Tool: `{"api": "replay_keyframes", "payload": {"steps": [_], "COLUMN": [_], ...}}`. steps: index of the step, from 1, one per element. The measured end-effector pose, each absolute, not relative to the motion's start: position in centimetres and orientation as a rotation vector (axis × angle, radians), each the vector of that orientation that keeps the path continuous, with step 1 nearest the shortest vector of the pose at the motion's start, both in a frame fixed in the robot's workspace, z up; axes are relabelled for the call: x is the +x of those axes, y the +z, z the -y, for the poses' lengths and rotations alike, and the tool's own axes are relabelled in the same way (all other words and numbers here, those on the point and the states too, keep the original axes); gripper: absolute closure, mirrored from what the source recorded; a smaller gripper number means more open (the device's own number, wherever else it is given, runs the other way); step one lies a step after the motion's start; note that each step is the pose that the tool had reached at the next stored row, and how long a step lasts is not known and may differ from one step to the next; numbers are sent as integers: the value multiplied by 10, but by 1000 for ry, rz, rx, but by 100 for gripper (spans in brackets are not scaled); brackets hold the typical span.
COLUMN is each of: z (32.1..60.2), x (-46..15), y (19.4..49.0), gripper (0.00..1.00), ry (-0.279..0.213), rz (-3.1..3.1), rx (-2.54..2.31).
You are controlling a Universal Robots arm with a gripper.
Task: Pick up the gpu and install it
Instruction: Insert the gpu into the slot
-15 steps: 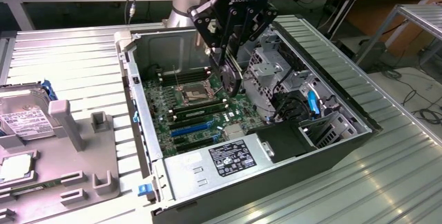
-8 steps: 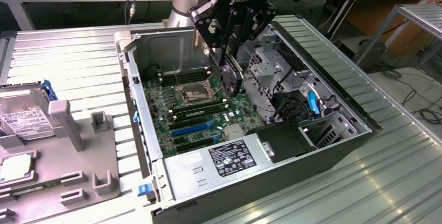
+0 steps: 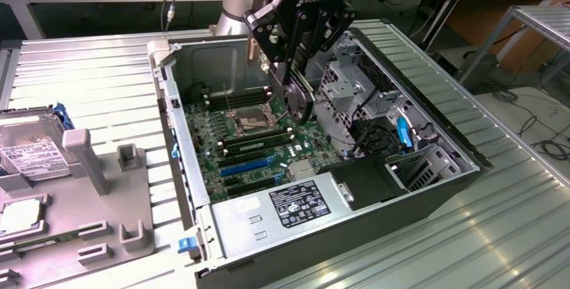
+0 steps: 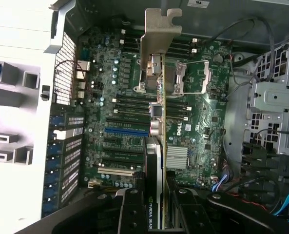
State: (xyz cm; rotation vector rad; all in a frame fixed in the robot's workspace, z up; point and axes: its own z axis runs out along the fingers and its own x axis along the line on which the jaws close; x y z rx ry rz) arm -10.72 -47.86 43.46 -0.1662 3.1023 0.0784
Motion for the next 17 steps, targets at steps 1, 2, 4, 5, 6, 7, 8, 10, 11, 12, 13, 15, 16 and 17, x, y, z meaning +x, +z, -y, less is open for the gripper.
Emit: {"api": "replay_keyframes", "payload": {"steps": [1, 2, 4, 5, 6, 7, 8, 10, 11, 12, 13, 15, 16, 17], "z": [479, 479, 479, 479, 479, 479, 479, 479, 479, 479, 479, 479, 479, 479], "x": [-107, -107, -107, -107, -107, -107, -107, -107, -107, -107, -107, -107, -107, -107], "y": [435, 435, 435, 435, 435, 435, 435, 435, 435, 435, 435, 435, 435, 435], "gripper": [73, 73, 73, 73, 73, 73, 73, 73, 73, 73, 73, 73, 73, 73], "ry": [79, 79, 79, 79, 79, 80, 80, 80, 80, 80, 81, 81, 82, 82], "rz": [-3102, -3102, -3101, -3100, -3100, -3099, -3099, -3098, -3098, -3097, -3095, -3092, -3091, -3090], "rx": [-172, -176, -196, -210, -220, -228, -234, -247, -255, -264, -286, -328, -341, -353]}}
